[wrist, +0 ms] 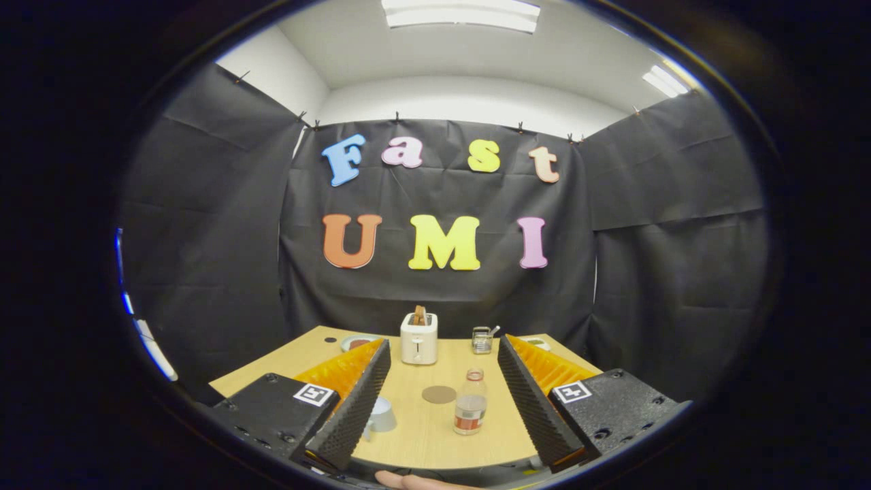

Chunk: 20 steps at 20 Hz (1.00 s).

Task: Take the bottle from table, then pour the juice into the cup, finally place the bottle on the coaster

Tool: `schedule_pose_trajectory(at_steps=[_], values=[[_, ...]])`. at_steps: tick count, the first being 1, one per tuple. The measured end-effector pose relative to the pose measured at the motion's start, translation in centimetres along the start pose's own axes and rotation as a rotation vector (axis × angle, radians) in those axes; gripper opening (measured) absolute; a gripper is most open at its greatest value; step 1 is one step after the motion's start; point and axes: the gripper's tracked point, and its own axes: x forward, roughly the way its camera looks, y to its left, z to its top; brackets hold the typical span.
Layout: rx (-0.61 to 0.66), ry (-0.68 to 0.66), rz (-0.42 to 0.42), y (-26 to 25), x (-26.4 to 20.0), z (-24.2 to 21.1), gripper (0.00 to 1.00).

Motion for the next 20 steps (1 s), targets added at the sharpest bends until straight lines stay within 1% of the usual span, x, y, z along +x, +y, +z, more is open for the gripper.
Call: schedule_pose_trajectory(at_steps=[12,20], values=[[0.039,0.062,-0.032,-3.6,4.4,-6.8,1.00],[0.042,0.055,-0.061,-5.5,7.6,-11.0,1.00]])
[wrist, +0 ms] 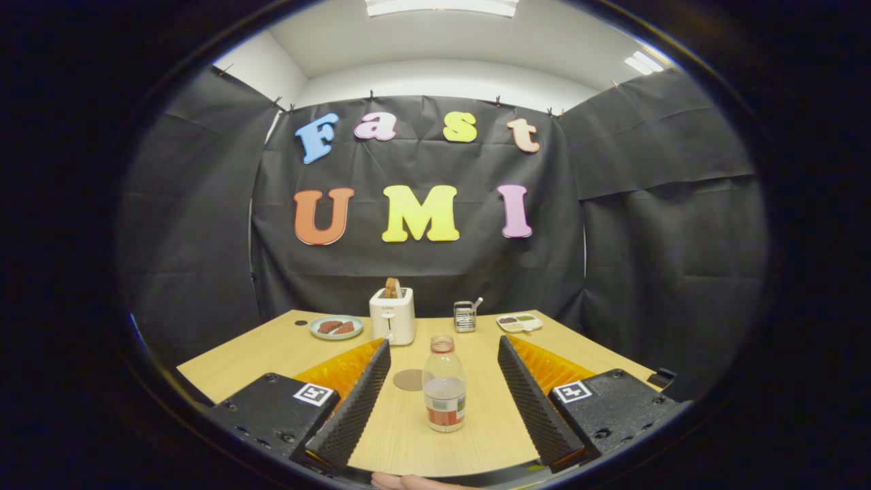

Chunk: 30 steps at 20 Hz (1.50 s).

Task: Take the bottle from table, then pour the juice into the cup, finally place the bottle on the coaster

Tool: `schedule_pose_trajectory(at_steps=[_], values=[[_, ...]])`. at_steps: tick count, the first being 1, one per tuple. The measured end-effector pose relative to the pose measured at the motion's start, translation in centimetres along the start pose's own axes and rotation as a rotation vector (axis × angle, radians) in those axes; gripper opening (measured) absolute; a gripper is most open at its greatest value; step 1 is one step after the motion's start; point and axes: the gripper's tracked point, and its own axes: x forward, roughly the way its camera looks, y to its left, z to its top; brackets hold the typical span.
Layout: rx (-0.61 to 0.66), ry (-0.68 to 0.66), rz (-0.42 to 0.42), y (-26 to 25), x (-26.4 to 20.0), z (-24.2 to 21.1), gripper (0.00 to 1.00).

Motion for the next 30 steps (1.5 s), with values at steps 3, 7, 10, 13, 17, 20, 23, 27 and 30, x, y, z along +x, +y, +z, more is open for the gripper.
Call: schedule_pose_trajectory(at_steps=[3,7,10,13,17,20,23,27,30], values=[[-0.020,0.001,0.003,0.1,1.2,-1.4,1.00],[-0.064,-0.025,-0.003,0.4,2.8,-3.2,1.00],[-0.081,-0.028,0.020,1.3,4.0,-4.7,1.00],[-0.085,-0.026,0.005,0.9,5.3,-5.9,1.00],[-0.065,-0.012,-0.008,0.5,7.4,-8.2,1.00],[-0.058,-0.009,-0.008,0.7,8.9,-9.6,1.00],[-0.073,-0.007,-0.025,0.1,10.3,-11.0,1.00],[-0.066,-0.011,0.001,0.4,11.9,-11.5,1.00],[-0.105,-0.040,-0.017,-0.4,13.6,-11.6,1.00]])
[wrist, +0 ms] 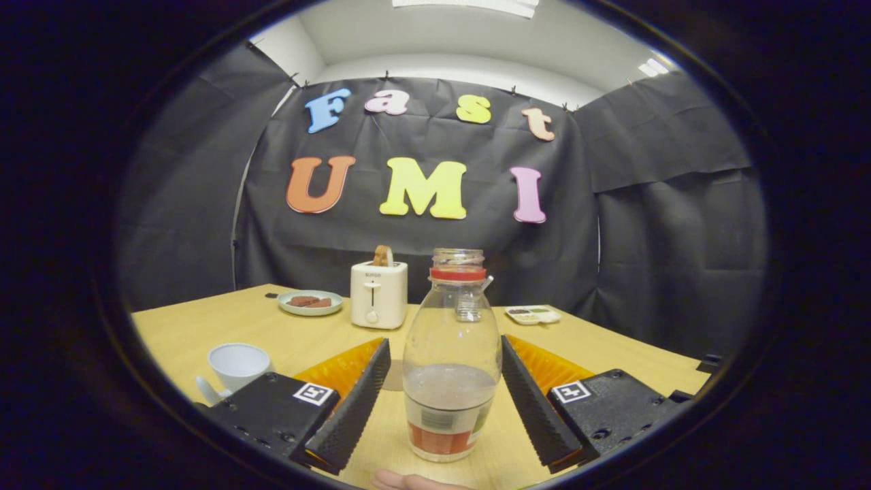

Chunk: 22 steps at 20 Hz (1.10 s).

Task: Take the bottle from table, then pour the juice into the cup, finally place the bottle on the coaster

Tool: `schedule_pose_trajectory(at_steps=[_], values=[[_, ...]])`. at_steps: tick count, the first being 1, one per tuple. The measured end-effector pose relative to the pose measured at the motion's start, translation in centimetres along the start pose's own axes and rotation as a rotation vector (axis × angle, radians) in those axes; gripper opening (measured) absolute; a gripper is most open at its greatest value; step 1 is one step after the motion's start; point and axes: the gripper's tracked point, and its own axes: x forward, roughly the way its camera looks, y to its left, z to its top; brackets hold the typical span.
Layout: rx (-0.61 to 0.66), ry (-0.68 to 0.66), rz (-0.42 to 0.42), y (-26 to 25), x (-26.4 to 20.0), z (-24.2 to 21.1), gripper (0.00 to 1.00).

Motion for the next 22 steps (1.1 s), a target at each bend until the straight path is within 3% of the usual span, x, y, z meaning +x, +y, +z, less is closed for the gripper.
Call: schedule_pose_trajectory(at_steps=[1,5,10,15,22], values=[[-0.001,0.011,-0.001,0.1,0.5,-0.7,1.00],[0.016,0.038,0.031,0.3,-0.2,-0.8,0.82],[-0.029,0.029,0.027,-0.2,-2.2,2.2,0.81],[-0.167,0.006,0.013,-0.1,-3.6,5.9,0.82],[-0.369,0.067,0.011,-0.2,-3.0,7.4,0.82]])
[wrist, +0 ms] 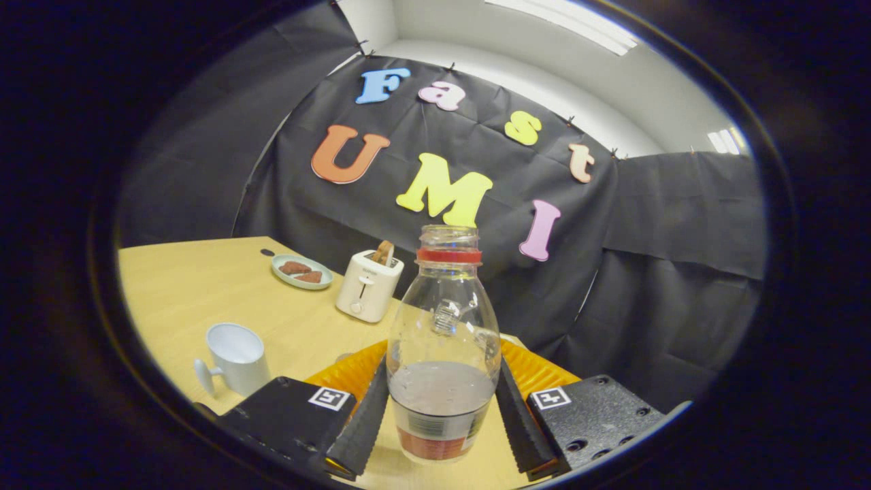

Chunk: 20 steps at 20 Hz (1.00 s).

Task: Take the bottle from table, then pour the juice into the cup, finally place the bottle on the coaster

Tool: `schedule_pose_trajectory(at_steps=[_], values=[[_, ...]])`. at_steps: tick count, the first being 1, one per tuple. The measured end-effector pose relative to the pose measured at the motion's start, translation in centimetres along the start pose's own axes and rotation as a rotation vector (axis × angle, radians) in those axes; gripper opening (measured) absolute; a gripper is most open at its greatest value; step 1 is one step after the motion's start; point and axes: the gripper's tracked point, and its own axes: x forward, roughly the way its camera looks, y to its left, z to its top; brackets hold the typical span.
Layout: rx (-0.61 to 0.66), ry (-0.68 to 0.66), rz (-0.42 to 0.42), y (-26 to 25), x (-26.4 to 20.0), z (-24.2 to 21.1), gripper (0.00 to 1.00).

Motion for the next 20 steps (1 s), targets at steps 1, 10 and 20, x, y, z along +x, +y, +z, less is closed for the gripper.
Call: schedule_pose_trajectory(at_steps=[1,10,20], values=[[-0.035,0.003,0.004,0.0,0.1,0.1,0.82],[-0.421,0.009,0.044,2.2,1.6,-0.3,0.82],[-0.877,-0.095,-0.025,4.6,2.4,-0.2,0.82]])
